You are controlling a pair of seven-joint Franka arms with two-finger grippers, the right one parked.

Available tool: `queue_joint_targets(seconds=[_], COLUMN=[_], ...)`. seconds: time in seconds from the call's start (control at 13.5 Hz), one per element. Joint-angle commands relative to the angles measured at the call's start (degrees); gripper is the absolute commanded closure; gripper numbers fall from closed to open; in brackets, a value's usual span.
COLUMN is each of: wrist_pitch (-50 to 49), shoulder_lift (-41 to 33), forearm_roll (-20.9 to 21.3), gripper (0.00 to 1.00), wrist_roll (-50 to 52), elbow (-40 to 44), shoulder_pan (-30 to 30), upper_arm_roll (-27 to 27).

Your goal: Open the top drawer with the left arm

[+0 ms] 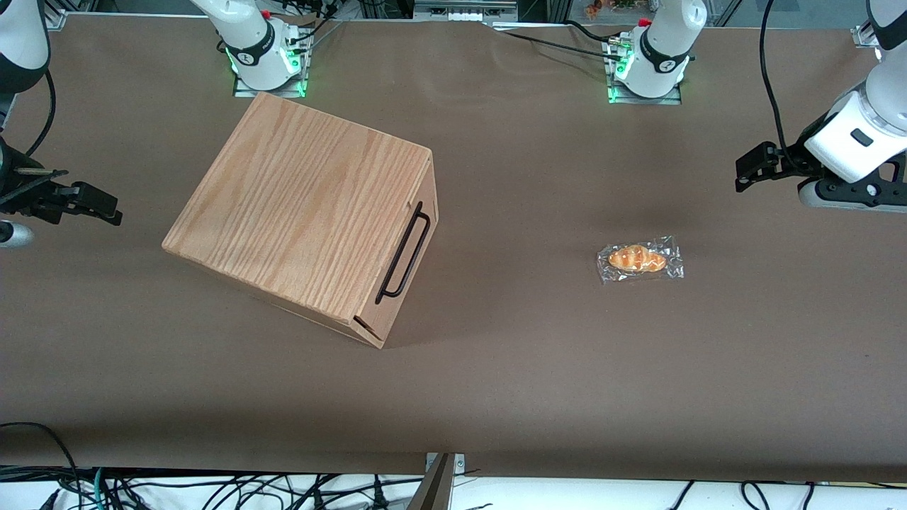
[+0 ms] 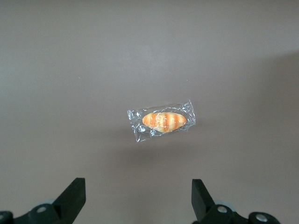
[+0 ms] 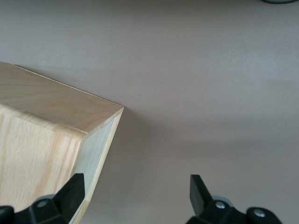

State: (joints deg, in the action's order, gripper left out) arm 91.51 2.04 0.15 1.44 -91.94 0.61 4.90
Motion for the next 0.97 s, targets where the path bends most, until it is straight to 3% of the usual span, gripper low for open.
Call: queue_joint_targets(seconds=[0.0, 0.89], wrist_pitch=[-0.5, -2.0], shoulder_lift=[0.9, 0.9], forearm_roll=[1.0, 1.1], gripper=[0.00, 0.00], wrist_roll=[-1.0, -1.0], elbow=[1.8, 1.8], shoulder_pan=[1.1, 1.1], upper_arm_roll=[0.6, 0.6])
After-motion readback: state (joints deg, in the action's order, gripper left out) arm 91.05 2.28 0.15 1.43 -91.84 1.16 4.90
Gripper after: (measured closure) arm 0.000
